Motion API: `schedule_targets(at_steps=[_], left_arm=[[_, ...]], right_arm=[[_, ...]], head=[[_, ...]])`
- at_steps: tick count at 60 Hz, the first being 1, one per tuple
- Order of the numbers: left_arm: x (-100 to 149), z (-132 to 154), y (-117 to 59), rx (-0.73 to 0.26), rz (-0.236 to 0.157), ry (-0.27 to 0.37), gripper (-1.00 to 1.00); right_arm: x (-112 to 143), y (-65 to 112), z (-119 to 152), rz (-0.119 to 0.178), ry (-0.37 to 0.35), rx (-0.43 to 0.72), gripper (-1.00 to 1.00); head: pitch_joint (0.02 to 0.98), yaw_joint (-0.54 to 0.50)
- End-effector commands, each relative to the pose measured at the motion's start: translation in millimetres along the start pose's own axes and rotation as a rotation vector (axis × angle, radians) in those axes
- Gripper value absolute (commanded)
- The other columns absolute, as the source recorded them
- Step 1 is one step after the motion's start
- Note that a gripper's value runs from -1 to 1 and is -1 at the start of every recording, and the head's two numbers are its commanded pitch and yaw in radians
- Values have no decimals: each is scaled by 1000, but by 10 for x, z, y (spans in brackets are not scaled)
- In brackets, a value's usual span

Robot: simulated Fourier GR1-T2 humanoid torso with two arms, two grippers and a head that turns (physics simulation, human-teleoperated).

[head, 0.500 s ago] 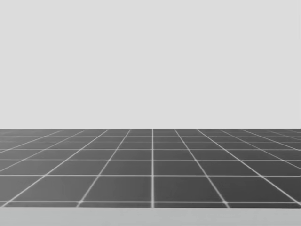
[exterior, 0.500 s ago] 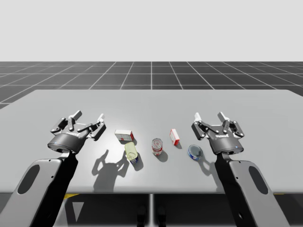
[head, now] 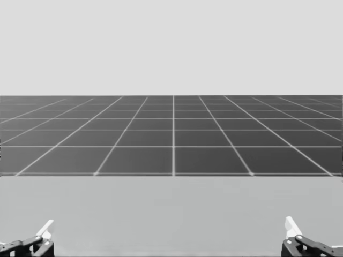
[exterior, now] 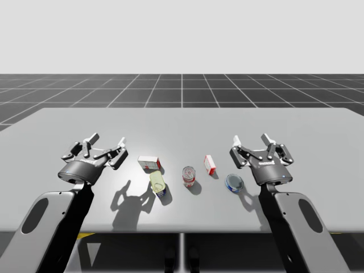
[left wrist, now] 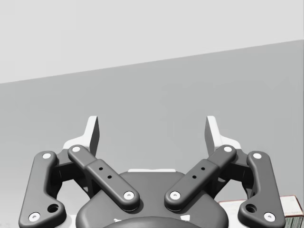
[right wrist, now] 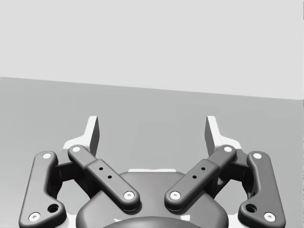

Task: Pick up the tomato soup can and lift it.

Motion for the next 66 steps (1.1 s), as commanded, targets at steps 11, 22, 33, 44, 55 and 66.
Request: schedule_targets(at_steps=[11, 22, 33, 44, 55, 66], left_arm=[[-9, -10, -5, -7, -8, 7, -1000], [-13, -11, -5, -9, -10, 9, -1000], [-10, -12, -10, -10, -10, 9, -1000], [-8, -15, -24, -14, -11, 11, -1000], [-3, -4, -44, -18, -1, 13, -1000], [1, -3, -48, -38, 20, 18, -1000]], right_arm=[[-36, 14, -13, 82, -7, -3, -1000], [-30, 13, -6, 82, -6, -6, -1000], [-20, 25, -8, 59, 18, -15, -1000], [32, 46, 15, -27, 51, -1, -1000], [238, 175, 286, -54, 48, 56, -1000], [338, 393, 720, -83, 85, 209, -1000]], head=[[559, 5], [694, -37], [808, -61], [850, -65], [835, -39], [837, -35]])
